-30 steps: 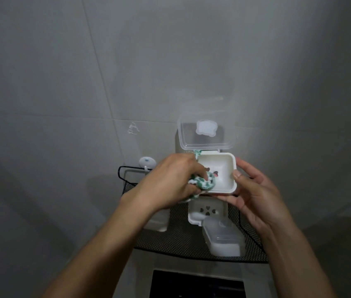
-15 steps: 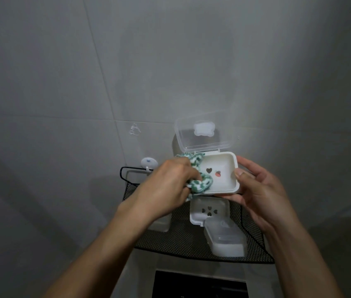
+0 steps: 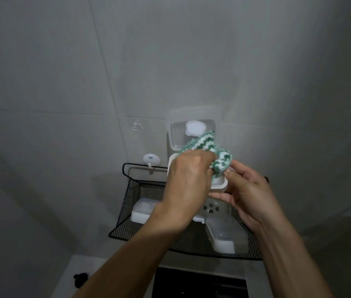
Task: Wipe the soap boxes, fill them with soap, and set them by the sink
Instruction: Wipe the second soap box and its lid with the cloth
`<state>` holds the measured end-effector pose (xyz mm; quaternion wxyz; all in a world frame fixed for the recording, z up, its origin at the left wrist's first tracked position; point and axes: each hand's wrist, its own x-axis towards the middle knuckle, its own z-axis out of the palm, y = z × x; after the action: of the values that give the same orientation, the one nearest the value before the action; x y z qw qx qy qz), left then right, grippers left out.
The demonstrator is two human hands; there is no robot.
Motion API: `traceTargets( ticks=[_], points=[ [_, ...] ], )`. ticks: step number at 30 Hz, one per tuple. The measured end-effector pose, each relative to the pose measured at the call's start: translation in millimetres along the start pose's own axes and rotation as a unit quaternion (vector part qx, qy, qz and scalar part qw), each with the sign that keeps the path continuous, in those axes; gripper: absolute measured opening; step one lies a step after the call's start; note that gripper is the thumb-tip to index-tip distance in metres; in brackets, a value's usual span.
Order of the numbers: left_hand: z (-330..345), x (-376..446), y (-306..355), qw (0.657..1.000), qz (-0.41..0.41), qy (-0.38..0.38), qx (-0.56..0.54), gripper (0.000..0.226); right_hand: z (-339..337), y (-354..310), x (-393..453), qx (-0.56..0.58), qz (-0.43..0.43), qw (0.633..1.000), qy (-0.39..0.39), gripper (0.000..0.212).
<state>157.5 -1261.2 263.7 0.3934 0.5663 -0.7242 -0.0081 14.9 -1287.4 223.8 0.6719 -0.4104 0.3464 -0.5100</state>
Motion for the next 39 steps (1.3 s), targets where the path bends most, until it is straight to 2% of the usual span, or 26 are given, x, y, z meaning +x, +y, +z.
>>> traceTargets(
  ticks=[2, 4, 6, 9, 12, 16, 21, 23, 28, 30, 32, 34, 35, 36, 39],
  points=[
    [-3, 4, -4, 0.999, 0.008, -0.028, -0.045, 0.029, -4, -3, -1, 0.003, -0.006, 1.0, 0.002, 0.032],
    [-9, 8, -13, 0.994, 0.023, -0.092, -0.059, 0.033, -10, -6, -2, 0.003, -0.011, 1.0, 0.013, 0.037],
    [-14, 8, -19, 0.984, 0.059, -0.158, -0.051, 0.038, -14, -7, -2, -0.001, -0.011, 1.0, 0.024, 0.037],
    [-16, 8, -28, 0.973, 0.081, -0.213, -0.022, 0.043, -17, -4, -1, -0.003, -0.011, 0.999, 0.042, 0.03],
    [-17, 6, -43, 0.968, 0.059, -0.243, 0.038, 0.042, -19, -4, 1, -0.03, -0.012, 0.997, 0.07, 0.027],
    [-22, -9, -64, 0.971, 0.033, -0.225, 0.067, 0.04, -20, -2, 3, -0.09, -0.014, 0.99, 0.109, 0.023],
    [-20, -31, -110, 0.963, -0.069, -0.235, 0.112, 0.037, -28, -3, 5, -0.136, -0.039, 0.979, 0.15, 0.019],
    [-11, -42, -121, 0.953, -0.101, -0.259, 0.124, 0.031, -27, -3, 6, -0.147, -0.042, 0.977, 0.15, 0.021],
    [-2, -55, -141, 0.929, -0.122, -0.328, 0.121, 0.024, -23, -1, 11, -0.17, -0.058, 0.973, 0.147, 0.021],
    [-16, -47, -143, 0.942, -0.152, -0.288, 0.077, 0.023, -21, -2, 13, -0.178, -0.068, 0.971, 0.145, 0.018],
    [-35, -33, -139, 0.974, -0.157, -0.159, 0.03, 0.02, -20, -3, 15, -0.199, -0.079, 0.967, 0.141, 0.016],
    [-49, -21, -128, 0.992, -0.122, -0.035, 0.014, 0.024, -19, -4, 18, -0.235, -0.091, 0.959, 0.129, 0.014],
    [-53, -16, -120, 0.995, -0.1, -0.021, 0.01, 0.032, -17, -5, 19, -0.252, -0.096, 0.956, 0.118, 0.014],
    [-54, -12, -111, 0.996, -0.08, -0.038, 0.004, 0.039, -15, -7, 21, -0.266, -0.098, 0.954, 0.101, 0.014],
    [-47, -7, -87, 0.989, -0.058, -0.134, 0.024, 0.04, -7, -13, 25, -0.308, -0.105, 0.945, 0.04, 0.018]
  ],
)
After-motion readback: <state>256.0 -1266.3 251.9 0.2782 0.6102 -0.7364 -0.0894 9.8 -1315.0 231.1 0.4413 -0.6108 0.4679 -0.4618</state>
